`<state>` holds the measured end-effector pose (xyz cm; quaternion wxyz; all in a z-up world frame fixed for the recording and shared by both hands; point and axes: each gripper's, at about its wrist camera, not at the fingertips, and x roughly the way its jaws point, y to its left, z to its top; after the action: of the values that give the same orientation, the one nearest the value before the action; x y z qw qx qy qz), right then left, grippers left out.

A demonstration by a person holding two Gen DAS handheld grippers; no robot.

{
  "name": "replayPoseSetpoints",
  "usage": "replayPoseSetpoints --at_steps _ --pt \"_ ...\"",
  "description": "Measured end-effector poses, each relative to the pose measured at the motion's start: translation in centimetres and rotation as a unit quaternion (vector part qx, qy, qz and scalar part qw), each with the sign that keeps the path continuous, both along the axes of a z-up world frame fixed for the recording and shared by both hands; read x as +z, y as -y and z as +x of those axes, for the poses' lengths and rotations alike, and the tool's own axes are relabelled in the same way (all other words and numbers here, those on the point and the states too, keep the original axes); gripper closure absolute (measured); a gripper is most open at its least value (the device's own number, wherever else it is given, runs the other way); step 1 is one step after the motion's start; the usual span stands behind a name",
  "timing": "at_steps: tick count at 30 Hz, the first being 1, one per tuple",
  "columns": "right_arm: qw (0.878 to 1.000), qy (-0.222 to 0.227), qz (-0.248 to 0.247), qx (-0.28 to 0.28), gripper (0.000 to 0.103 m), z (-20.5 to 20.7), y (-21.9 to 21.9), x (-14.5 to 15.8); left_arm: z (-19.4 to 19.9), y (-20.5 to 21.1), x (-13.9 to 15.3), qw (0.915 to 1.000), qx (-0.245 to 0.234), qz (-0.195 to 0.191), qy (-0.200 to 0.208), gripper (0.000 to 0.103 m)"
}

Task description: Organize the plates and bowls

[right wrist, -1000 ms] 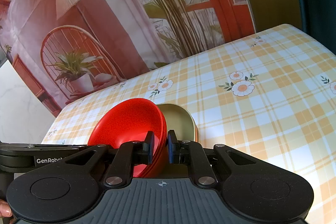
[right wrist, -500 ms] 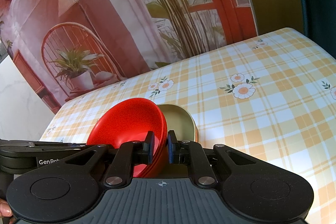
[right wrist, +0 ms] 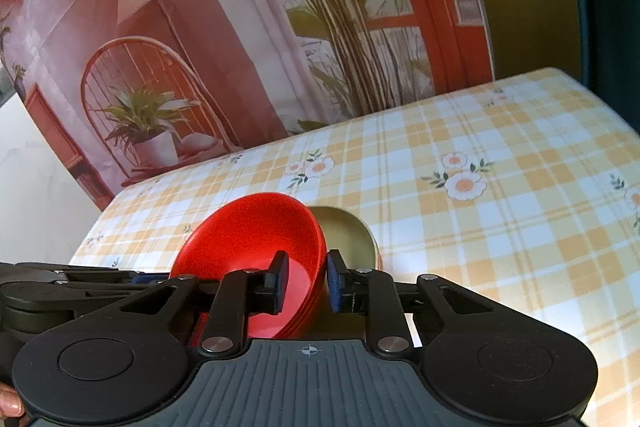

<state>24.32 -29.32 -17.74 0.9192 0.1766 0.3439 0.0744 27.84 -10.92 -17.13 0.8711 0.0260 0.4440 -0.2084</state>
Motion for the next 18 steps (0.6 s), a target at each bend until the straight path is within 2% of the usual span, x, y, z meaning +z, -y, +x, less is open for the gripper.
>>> replayPoseSetpoints --at_steps 3,11,13,18 --pt "1.000 0.003 -0.017 -0.003 0.080 -0.3 -0.1 0.7 -0.6 0.1 0.9 0.9998 -0.002 0.005 0.018 0.064" --pt "0.998 0.006 -0.059 -0.010 0.063 -1.6 -0.5 2.2 -2.1 -0.5 2.6 0.9986 0.005 0.014 0.051 0.060" --pt "0.998 0.005 -0.066 -0.010 0.061 -1.9 -0.6 2.6 -2.6 -0.8 2.9 0.9981 0.009 0.016 0.059 0.056" --pt "0.996 0.010 -0.086 -0.008 0.042 -3.2 -1.4 3.8 -3.8 -1.9 4.1 0.9962 0.019 0.021 0.082 0.046"
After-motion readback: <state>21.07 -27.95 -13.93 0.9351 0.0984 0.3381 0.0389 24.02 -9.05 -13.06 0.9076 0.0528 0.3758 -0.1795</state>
